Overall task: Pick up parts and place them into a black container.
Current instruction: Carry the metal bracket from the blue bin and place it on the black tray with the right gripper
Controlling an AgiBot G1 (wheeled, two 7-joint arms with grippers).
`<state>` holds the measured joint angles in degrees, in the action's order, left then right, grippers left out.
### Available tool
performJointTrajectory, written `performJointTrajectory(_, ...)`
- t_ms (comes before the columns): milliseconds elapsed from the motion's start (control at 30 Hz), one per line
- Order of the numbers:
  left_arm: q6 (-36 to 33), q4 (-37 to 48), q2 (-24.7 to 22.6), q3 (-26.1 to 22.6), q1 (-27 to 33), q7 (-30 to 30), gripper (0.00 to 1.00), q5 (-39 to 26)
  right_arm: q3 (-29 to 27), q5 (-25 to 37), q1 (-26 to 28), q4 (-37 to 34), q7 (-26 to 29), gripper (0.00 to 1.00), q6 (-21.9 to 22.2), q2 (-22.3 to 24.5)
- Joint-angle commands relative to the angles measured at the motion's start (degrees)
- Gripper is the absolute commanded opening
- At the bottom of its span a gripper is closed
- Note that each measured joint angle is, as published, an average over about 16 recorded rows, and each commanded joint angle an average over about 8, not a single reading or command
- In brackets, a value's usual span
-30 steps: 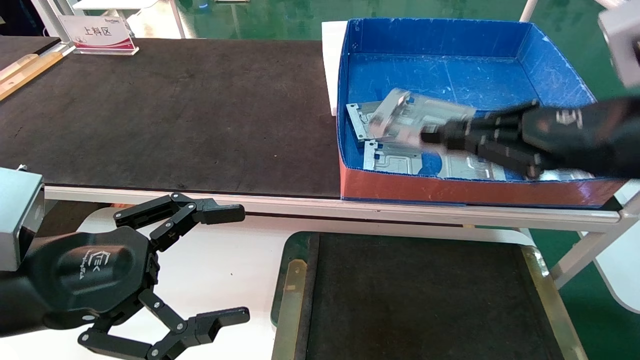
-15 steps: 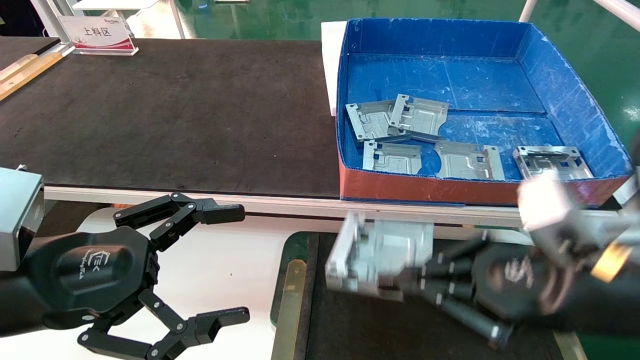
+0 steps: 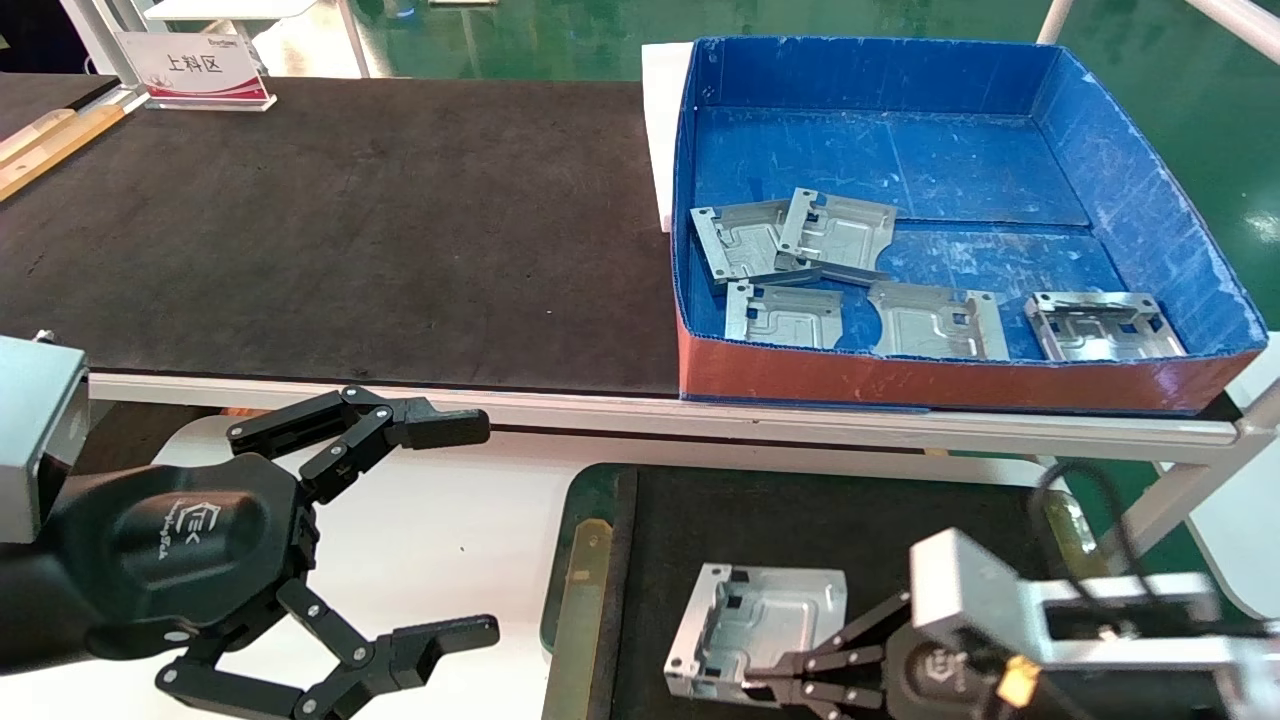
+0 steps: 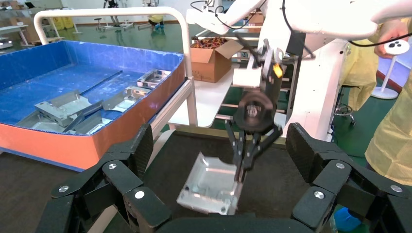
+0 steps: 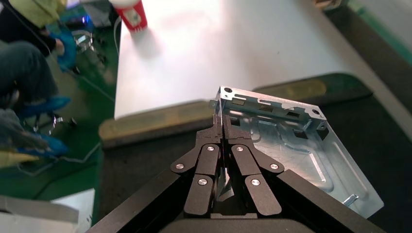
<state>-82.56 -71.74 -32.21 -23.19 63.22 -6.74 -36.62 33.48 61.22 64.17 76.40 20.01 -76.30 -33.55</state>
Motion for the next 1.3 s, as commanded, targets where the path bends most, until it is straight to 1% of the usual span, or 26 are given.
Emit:
performJointTrajectory(33, 0.0, 0.0, 0.0, 0.0, 0.0, 0.0, 1.0, 0.0, 0.65, 1.4, -0.52, -0.05, -0.85, 0.0, 0.54, -0.8)
performJointTrajectory(200, 0.0, 0.0, 0.0, 0.0, 0.0, 0.0, 1.0, 0.0, 2.17, 5.72, -0.13, -2.32, -2.7, 0.0, 2.8, -4.0)
performJointTrajectory(333, 0.0, 0.0, 0.0, 0.0, 0.0, 0.0, 1.0, 0.0, 3.35, 8.44, 1.15, -5.45, -4.57, 0.0, 3.37, -7.07)
performJointTrajectory(733, 0.0, 0.0, 0.0, 0.0, 0.0, 0.0, 1.0, 0.0, 5.95, 13.12, 6.86, -17.17, -12.33, 0.0, 1.3, -15.33)
performJointTrajectory(967, 0.0, 0.0, 0.0, 0.0, 0.0, 0.0, 1.0, 0.0, 7.0, 14.77, 9.7, -23.16, -18.46, 0.0, -0.69, -18.67)
performJointTrajectory(1300, 0.0, 0.0, 0.0, -0.01, 0.0, 0.0, 1.0, 0.0, 7.91, 16.95, 12.64, -32.99, -25.51, 0.0, -0.78, -22.68)
